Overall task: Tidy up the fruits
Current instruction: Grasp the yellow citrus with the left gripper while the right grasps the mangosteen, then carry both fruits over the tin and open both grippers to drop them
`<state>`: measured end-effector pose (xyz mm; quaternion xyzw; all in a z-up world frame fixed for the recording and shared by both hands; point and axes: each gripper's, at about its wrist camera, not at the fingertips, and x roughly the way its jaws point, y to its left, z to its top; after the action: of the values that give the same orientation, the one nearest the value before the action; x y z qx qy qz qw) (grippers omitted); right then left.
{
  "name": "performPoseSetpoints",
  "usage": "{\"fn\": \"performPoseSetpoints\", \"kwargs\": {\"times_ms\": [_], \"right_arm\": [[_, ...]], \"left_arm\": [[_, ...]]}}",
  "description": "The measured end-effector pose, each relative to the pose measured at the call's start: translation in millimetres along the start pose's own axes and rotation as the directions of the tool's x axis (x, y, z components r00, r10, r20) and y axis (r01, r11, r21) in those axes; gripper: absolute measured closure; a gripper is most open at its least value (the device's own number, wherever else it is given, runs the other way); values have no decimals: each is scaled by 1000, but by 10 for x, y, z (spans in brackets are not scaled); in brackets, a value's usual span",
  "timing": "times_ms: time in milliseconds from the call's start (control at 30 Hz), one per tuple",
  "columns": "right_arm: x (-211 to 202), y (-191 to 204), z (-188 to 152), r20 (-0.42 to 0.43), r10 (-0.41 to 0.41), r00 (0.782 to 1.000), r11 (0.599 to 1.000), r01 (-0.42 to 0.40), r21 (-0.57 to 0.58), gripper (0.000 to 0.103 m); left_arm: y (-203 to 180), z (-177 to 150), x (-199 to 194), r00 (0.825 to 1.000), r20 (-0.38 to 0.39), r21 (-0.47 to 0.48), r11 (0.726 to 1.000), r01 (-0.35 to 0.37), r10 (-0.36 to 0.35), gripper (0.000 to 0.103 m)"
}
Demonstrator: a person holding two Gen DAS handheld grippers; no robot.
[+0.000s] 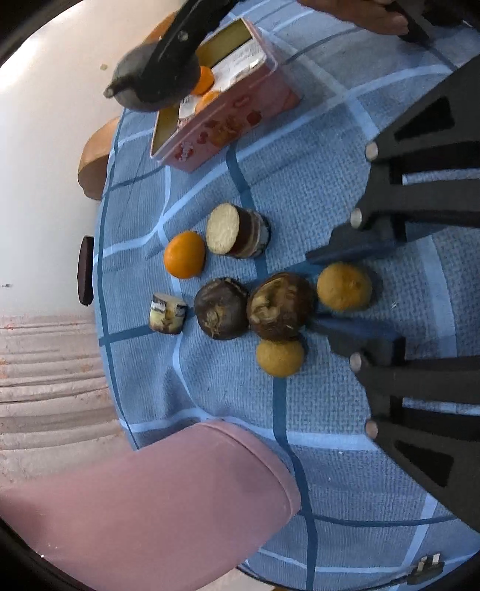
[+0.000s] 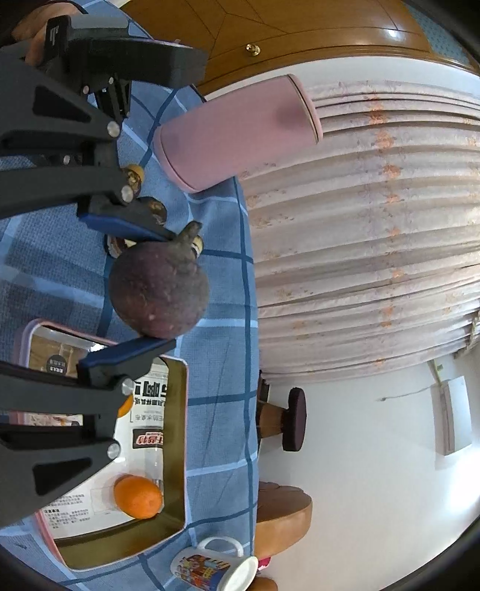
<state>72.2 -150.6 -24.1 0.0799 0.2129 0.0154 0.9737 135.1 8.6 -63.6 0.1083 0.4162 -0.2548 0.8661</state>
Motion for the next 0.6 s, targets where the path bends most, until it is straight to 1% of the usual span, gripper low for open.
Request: {"fn": "performPoseSetpoints", "kwargs": {"times_ms": [33,100,133,200,300,400,500,600], "right_arm": [[-8,-7,3,3,-2,1000,1000,2,3,51],[-26,-24,13,12,-7,1000,1000,7,9,51],[-35,-29,17,16,-9,1000,1000,9,13,51],[-37,-34,28,19,-12,1000,1000,12,16,51],[-46,-38,37,22,-14,1000,1000,14,18,51],[-70,-39,54,34,-24,999,1000,24,5,51],[-114,-56,56,50,-33,998,999,34,-14,51],[-145,-115,44,48,-45,998,999,47,-25,51]], "left_arm": [[9,6,-32,1000,10,-3,1000,24,-24,76],[16,23,-133,996,53,-2,997,75,-74,76],[17,38,-205,991,85,4,994,108,-108,76],[-19,54,-314,979,137,26,988,151,-153,76],[-74,64,-429,962,189,61,980,187,-195,76],[-134,95,-468,954,244,75,984,163,-176,76],[-93,121,-509,940,299,29,986,162,-163,76],[-83,153,-505,937,336,-26,993,113,-98,76]]}}
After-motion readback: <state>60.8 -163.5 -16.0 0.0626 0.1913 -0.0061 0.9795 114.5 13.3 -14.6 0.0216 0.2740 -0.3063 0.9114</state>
